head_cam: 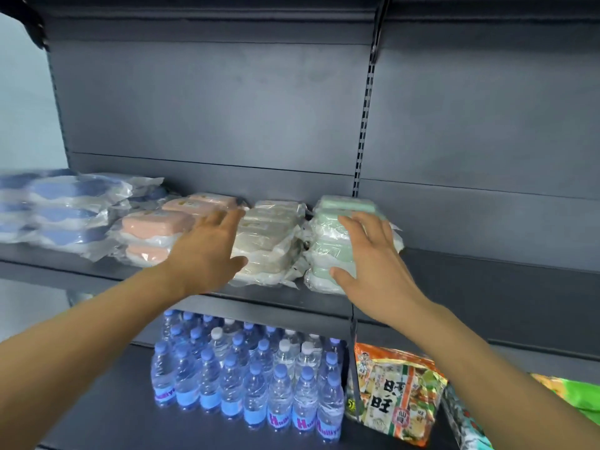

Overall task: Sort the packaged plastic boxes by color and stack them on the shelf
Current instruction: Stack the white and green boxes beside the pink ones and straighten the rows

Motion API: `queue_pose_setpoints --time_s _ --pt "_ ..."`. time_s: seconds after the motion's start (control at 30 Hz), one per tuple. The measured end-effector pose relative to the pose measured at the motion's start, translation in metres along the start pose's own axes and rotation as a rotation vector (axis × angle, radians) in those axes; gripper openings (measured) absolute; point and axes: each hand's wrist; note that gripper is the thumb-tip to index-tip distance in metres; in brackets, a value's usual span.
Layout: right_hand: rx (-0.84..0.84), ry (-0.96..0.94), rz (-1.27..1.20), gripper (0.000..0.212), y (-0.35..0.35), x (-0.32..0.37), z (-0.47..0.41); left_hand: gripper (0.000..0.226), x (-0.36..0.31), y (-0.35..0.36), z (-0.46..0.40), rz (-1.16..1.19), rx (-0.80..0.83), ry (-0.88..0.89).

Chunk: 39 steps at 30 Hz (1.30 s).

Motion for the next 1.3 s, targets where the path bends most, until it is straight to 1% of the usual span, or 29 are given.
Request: queue_pose_setpoints --time_s 0.07,0.17,0.27,0.43,0.6,0.67,0.77,0.87,1.0,1.07,1.17,1.3 --pt "0.056 0.032 -0.024 0.072 0.011 0.012 0.001 0.080 0.013 0.007 0.005 0.035 0.027 -0.009" --pt "0.092 0.062 -0.079 0.070 0.025 0.025 -0.005 0.080 0.027 0.017 0.001 0.121 0.040 -0.018" --pt "0.106 0.099 -0.094 0.070 0.042 0.037 -0.017 0.078 0.037 0.034 -0.008 0.257 0.041 -0.008" --pt "0.068 0.200 -0.129 0.067 0.087 0.056 -0.048 0.078 0.057 0.069 -0.031 0.545 0.016 0.048" --pt "-0.006 0.416 -0.155 0.065 0.124 0.061 -0.074 0.046 0.065 0.100 -0.048 0.708 -0.006 0.010" --pt "-0.054 0.447 -0.172 0.064 0.135 0.060 -0.078 0.038 0.065 0.110 -0.054 0.750 -0.018 0.000" --pt "-0.119 0.439 -0.162 0.065 0.146 0.056 -0.080 0.031 0.064 0.116 -0.058 0.796 -0.067 0.010" --pt "-0.128 0.429 -0.138 0.062 0.148 0.053 -0.081 0.032 0.064 0.119 -0.058 0.823 -0.101 0.007" --pt "-0.134 0.409 -0.142 0.063 0.145 0.053 -0.081 0.036 0.062 0.126 -0.056 0.778 -0.129 -0.015" --pt "-0.131 0.419 -0.143 0.066 0.145 0.054 -0.080 0.045 0.059 0.127 -0.056 0.769 -0.135 -0.023" --pt "-0.115 0.416 -0.109 0.068 0.147 0.052 -0.080 0.062 0.054 0.131 -0.053 0.741 -0.192 -0.006" --pt "-0.102 0.405 -0.083 0.068 0.149 0.043 -0.086 0.067 0.051 0.133 -0.053 0.664 -0.226 -0.024"
Point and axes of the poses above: each hand's wrist, its own z-axis away from the middle knuckle, its own y-axis out of the palm, x = y × z, and after that the axes turned 12 degrees about -z, right-handed
